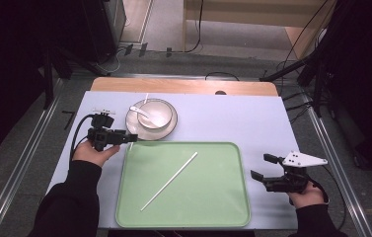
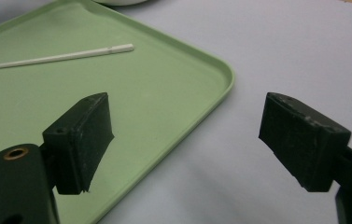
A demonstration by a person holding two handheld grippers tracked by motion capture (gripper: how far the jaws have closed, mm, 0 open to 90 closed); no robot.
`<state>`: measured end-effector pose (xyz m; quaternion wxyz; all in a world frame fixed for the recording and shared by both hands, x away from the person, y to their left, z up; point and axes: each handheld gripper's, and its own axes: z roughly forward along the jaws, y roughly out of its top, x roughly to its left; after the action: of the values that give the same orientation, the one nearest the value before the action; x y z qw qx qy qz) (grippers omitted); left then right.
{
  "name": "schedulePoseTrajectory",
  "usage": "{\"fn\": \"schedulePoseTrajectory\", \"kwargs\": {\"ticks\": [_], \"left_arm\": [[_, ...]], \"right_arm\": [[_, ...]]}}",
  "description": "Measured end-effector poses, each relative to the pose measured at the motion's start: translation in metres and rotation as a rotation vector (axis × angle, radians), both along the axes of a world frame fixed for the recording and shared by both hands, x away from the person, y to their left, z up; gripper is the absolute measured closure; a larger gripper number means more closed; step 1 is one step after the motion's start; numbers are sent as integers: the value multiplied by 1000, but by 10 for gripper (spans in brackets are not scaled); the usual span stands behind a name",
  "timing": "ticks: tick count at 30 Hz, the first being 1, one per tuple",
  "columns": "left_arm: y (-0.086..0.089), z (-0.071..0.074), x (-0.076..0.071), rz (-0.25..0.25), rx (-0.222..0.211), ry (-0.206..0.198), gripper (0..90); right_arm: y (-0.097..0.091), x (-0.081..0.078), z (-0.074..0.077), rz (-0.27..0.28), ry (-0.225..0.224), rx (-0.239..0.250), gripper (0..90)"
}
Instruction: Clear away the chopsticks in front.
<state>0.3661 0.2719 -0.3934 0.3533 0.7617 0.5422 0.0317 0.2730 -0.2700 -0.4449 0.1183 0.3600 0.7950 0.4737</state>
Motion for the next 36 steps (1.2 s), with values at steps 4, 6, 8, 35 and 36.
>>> {"fn": "schedulePoseTrajectory", "kwargs": {"ticks": [4, 6, 8, 35, 36], "left_arm": [[-3, -5, 12, 7, 45, 3, 425], [-3, -8, 17, 12, 49, -11, 442], [-3, -11, 20, 16, 32, -4, 445], [-18, -29, 49, 23, 181, 16, 660], [-19, -30, 51, 27, 190, 21, 667]], "right_arm": [[0, 0, 0, 0, -1, 0, 178], [0, 0, 0, 1, -3, 1, 178], [-1, 0, 0, 1, -5, 0, 178], [0, 0, 1, 5, -9, 4, 178], [0, 0, 1, 5, -9, 4, 178]]}}
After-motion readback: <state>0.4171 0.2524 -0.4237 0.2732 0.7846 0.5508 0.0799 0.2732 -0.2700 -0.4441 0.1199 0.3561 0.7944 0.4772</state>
